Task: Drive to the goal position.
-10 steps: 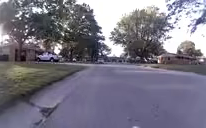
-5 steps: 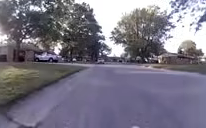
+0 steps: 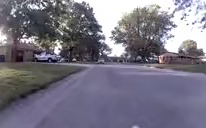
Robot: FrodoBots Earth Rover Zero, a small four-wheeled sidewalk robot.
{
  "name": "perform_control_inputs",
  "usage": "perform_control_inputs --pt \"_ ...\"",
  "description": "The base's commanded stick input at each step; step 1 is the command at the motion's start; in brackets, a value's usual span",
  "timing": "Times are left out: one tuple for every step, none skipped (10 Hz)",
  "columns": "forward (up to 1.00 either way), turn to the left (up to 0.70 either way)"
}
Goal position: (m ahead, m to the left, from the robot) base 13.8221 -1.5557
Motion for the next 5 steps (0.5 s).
perform_control_inputs --pt "1.00 0.00" --pt "1.00 0.00" --pt "1.00 0.00" --pt "1.00 0.00" --pt "1.00 0.00"
